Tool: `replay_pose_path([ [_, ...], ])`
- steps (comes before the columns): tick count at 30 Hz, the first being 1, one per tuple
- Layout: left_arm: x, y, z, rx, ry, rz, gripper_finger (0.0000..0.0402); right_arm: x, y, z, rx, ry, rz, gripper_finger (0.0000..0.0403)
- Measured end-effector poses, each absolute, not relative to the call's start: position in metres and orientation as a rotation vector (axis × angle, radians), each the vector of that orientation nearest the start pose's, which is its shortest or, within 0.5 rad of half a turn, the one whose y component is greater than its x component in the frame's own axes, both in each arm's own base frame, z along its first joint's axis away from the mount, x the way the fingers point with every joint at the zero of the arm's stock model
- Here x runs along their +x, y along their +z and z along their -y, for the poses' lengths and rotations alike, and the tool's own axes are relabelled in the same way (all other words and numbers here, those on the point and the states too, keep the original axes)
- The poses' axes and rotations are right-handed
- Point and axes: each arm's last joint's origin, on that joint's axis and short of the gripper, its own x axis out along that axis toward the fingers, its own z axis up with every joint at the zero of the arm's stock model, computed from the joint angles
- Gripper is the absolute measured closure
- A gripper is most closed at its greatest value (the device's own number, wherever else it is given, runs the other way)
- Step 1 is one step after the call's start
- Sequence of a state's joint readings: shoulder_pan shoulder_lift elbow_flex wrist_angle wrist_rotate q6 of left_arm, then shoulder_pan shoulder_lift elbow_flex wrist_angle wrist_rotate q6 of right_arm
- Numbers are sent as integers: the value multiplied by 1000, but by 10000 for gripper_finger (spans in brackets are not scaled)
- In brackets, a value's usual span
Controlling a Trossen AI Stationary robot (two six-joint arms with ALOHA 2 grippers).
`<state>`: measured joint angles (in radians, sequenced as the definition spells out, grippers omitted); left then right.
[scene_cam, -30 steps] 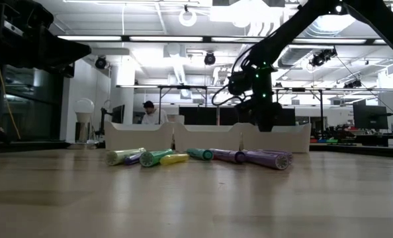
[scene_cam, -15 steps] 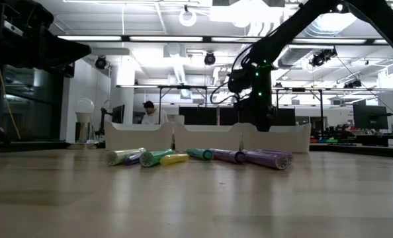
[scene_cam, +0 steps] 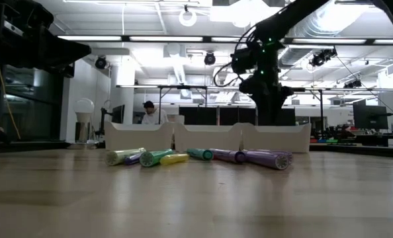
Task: Pick & Place Markers
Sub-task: Put the blue pen into the middle white bin
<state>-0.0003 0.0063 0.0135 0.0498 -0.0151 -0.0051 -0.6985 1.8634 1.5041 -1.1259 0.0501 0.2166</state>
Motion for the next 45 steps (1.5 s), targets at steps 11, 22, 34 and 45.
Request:
replay_pose_path([
  [11, 97, 172, 0, -6, 14, 57, 401, 281, 249, 182, 729, -653, -1426, 196],
  [22, 97, 172, 0, -6, 14, 57, 401, 298, 238, 151, 856, -649, -1413, 197],
  [34, 97, 172, 0, -6, 15, 57, 401, 301, 183, 103, 750, -558, -1501, 194],
  [45, 97, 172, 0, -6, 14, 57, 401, 304, 154, 59, 750, -578, -1476, 194],
])
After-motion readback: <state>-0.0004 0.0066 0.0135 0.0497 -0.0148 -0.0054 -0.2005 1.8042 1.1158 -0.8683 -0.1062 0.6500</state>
